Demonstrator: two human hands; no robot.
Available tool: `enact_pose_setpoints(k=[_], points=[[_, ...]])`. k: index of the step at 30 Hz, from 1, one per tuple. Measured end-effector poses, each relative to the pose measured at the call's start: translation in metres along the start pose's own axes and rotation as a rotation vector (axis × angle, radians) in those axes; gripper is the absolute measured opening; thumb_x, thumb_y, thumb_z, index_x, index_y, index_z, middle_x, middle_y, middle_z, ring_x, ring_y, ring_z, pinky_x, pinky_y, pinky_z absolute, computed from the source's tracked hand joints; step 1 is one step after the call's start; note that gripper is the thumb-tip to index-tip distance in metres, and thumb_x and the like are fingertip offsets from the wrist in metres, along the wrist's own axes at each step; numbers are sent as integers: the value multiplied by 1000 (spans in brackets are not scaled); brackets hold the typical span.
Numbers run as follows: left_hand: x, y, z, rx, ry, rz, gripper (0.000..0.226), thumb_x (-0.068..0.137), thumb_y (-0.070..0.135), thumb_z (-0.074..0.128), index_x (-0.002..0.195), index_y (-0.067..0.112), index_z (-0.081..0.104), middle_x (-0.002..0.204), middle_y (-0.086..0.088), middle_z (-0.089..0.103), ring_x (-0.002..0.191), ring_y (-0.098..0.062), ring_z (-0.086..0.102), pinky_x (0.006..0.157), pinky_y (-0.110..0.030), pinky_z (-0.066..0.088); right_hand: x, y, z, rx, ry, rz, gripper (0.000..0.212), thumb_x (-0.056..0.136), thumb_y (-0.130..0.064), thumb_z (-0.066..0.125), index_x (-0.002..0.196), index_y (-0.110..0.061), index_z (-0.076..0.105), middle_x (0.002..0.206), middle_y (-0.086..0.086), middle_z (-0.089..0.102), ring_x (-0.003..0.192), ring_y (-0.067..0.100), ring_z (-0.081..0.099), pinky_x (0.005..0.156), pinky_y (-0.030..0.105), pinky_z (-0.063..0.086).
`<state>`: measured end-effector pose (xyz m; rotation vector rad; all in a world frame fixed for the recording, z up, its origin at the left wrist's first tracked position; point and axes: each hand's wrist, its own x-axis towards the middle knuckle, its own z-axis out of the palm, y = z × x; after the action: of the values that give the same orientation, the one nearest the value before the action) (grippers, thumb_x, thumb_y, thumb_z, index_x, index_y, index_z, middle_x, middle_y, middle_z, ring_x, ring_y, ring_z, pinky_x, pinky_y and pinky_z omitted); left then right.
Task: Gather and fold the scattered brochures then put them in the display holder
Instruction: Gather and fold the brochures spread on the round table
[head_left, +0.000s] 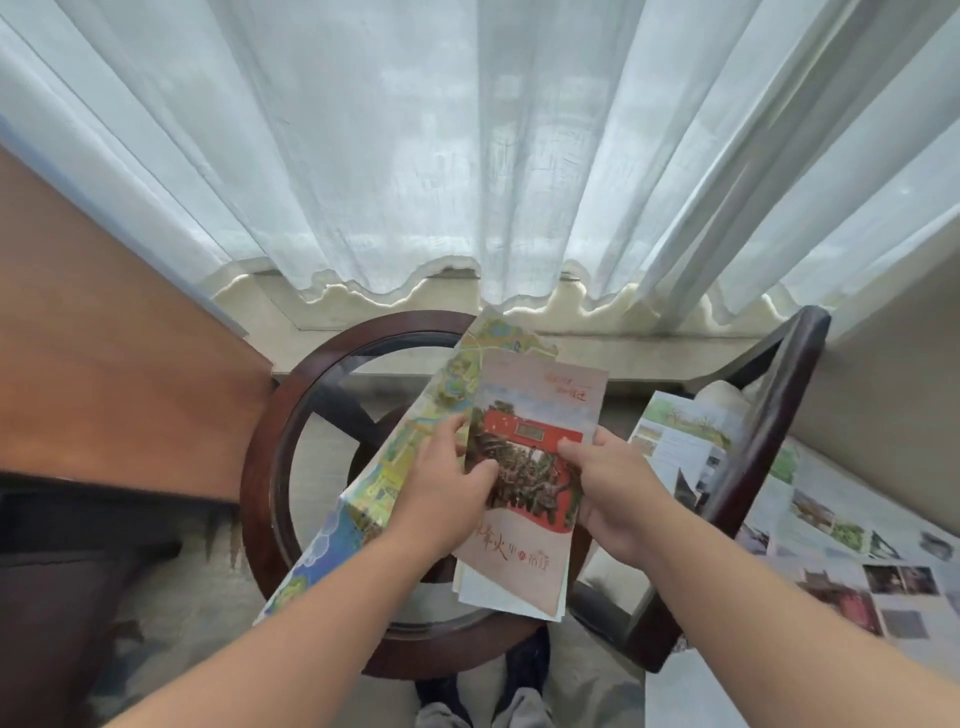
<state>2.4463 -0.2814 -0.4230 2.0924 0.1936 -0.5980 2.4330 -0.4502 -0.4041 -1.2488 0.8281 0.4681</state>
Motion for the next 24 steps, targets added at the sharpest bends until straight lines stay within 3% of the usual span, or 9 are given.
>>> enact_pose_setpoints(k=[3,6,10,12,18,20,24], points=[[15,-23,22,61,-14,-68,38,89,29,60,125,26,52,93,7,57,84,-11,57,71,-32,50,19,26,-18,-24,8,70,21,103,-15,42,110,-21,61,100,7,75,93,27,71,74,44,59],[27,-49,43,119,-24,-141,23,92,24,59,115,23,55,79,7,53,68,-9,54,54,-28,38,39,48,-31,-212,74,84,19,100,-18,45,115,-24,56,103,2,72,91,21,70,65,36,57],[42,-73,68,255,-45,-180,16,95,26,55,111,26,52,78,8,54,69,-13,57,58,-32,44,64,68,-40,-535,126,13,49,92,-16,57,135,-28,38,117,-1,63,99,19,64,78,42,58],[48,-79,77,299,-36,-186,14,95,25,54,107,28,49,79,7,55,72,-15,58,63,-35,49,73,74,-40,-618,107,-26,54,88,-15,61,135,-27,38,120,0,62,102,19,63,82,43,58],[54,-84,87,382,43,-136,13,94,22,53,105,25,47,86,2,57,73,-18,55,55,-34,37,89,85,-36,-766,128,-59,52,83,-19,63,129,-27,41,119,4,48,98,20,56,80,37,54],[52,-83,87,405,56,-100,17,94,22,54,110,23,46,91,1,57,77,-20,55,58,-35,40,92,88,-36,-825,126,-55,53,83,-19,63,130,-26,39,115,3,44,94,20,54,73,32,49],[50,-80,85,436,53,-79,20,95,23,53,113,22,44,97,-1,58,81,-23,57,67,-41,49,95,88,-39,-965,151,-118,70,83,-19,65,140,-27,26,118,3,40,100,22,53,73,32,49]])
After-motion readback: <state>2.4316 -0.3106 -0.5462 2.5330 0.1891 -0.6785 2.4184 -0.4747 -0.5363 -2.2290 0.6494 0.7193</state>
